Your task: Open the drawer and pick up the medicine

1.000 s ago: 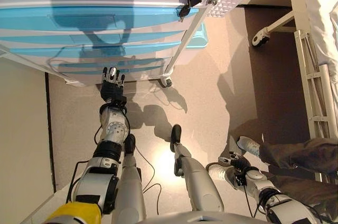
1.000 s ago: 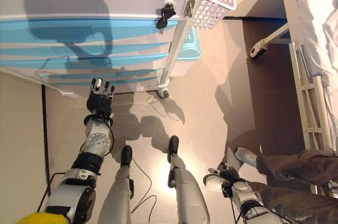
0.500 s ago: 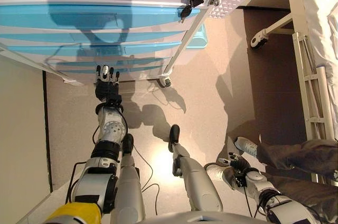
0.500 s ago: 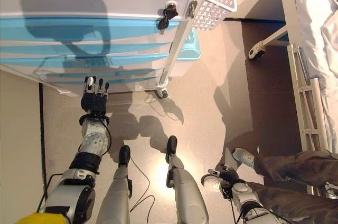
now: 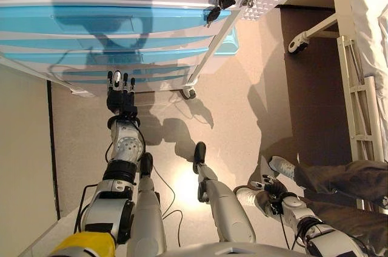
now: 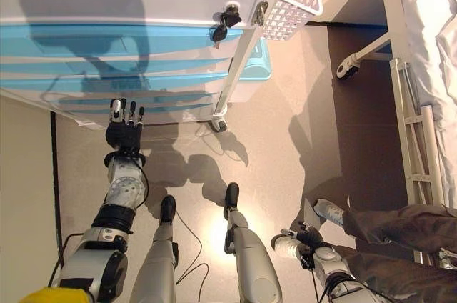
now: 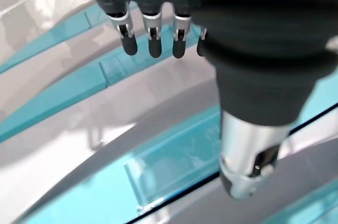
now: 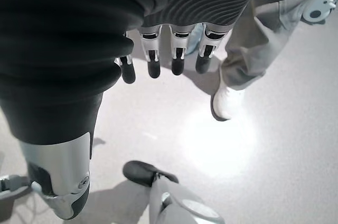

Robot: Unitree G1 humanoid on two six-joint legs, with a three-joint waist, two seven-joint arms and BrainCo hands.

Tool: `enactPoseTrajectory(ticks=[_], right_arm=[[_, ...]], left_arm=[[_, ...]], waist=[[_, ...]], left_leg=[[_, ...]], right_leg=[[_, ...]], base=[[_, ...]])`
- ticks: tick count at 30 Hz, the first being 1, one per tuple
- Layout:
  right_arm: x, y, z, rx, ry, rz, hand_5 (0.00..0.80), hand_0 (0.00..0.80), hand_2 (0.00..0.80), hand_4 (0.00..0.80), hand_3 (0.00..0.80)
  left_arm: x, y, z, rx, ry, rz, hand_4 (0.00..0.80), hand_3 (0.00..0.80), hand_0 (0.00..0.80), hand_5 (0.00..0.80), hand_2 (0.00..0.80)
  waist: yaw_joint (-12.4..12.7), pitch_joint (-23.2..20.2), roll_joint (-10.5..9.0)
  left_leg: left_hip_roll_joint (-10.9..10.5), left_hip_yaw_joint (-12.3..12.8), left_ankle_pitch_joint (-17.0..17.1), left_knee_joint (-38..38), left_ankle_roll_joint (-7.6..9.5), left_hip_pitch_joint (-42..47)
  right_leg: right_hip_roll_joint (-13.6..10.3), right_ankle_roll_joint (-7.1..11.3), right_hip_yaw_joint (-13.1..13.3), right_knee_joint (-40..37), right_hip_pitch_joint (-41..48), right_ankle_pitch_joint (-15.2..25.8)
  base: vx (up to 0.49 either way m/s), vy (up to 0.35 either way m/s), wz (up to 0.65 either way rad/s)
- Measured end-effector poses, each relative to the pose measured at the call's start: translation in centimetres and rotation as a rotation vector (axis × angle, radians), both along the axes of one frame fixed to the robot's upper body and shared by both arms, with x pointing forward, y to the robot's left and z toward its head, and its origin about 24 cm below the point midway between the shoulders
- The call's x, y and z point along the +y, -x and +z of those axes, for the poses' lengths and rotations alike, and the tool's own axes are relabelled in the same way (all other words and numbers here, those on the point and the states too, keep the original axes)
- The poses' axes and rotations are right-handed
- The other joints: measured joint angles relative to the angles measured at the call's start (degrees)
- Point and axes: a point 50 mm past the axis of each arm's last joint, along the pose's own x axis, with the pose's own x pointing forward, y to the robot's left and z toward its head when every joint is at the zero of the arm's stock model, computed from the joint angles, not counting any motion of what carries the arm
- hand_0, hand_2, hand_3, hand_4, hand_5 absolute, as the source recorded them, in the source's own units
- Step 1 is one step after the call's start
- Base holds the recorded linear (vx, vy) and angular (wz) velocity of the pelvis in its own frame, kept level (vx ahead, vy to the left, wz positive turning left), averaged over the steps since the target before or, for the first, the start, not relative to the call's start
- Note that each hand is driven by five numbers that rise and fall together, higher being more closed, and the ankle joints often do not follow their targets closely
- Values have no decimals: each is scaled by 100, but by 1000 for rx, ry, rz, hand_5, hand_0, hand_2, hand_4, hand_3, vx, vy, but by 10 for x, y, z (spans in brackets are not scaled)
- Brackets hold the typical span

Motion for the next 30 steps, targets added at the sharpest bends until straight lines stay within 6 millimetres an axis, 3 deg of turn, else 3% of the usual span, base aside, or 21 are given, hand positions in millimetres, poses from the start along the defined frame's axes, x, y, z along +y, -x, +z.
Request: enactPoseTrajectory(ticks=[30], right_arm=[[0,0,0,-4,-9,7,0,0,0,0,0]], left_arm=[[-1,0,10,-27,-21,-9,0,0,0,0,0]], waist=[[0,23,2]], left_leg=[[-2,7,0,36,-3,-73]], right_leg=[[0,-15,5,14,-66,13]], base=[[0,0,0]])
